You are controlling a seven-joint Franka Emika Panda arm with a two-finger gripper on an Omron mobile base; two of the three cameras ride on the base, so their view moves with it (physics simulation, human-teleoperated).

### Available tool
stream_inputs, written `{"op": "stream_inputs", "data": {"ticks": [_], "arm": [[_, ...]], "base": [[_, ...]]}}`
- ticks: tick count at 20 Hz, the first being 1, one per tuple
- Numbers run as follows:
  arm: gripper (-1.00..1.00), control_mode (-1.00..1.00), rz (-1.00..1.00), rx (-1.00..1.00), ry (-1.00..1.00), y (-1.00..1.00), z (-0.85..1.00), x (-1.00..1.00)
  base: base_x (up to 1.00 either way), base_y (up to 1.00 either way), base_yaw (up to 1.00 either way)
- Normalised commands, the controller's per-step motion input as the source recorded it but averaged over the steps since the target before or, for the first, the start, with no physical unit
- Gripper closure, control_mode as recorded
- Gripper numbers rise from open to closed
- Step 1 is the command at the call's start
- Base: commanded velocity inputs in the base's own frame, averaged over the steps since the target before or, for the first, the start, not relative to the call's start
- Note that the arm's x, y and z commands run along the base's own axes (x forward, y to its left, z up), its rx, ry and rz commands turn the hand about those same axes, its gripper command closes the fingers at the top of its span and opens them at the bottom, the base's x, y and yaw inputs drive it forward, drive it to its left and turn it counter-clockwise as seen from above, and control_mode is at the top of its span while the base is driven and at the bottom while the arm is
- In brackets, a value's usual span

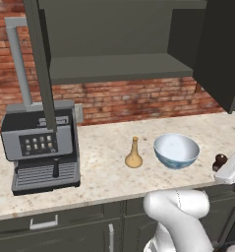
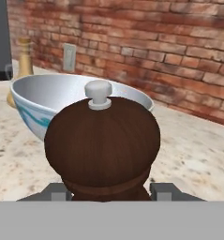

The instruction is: Retrieve the bottle and the shaker from the cabinet and place them next to the mixing bowl on the counter. Then add garlic from the fridge to the mixing bowl.

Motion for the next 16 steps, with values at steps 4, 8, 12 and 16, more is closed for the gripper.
{"op": "stream_inputs", "data": {"ticks": [4, 8, 12, 16], "arm": [[1.0, -1.0, 0.18, 0.04, 0.02, -0.06, -0.17, 0.32], [1.0, -1.0, 0.18, 0.0, 0.0, 0.0, -0.36, 0.36], [1.0, -1.0, 0.18, 0.0, -0.01, 0.0, -0.49, 0.4], [1.0, -1.0, 0.18, 0.0, 0.0, -0.02, -0.42, 0.44]], "base": [[0.0, 0.0, 0.0], [0.0, 0.0, 0.0], [0.0, 0.0, 0.0], [0.0, 0.0, 0.0]]}}
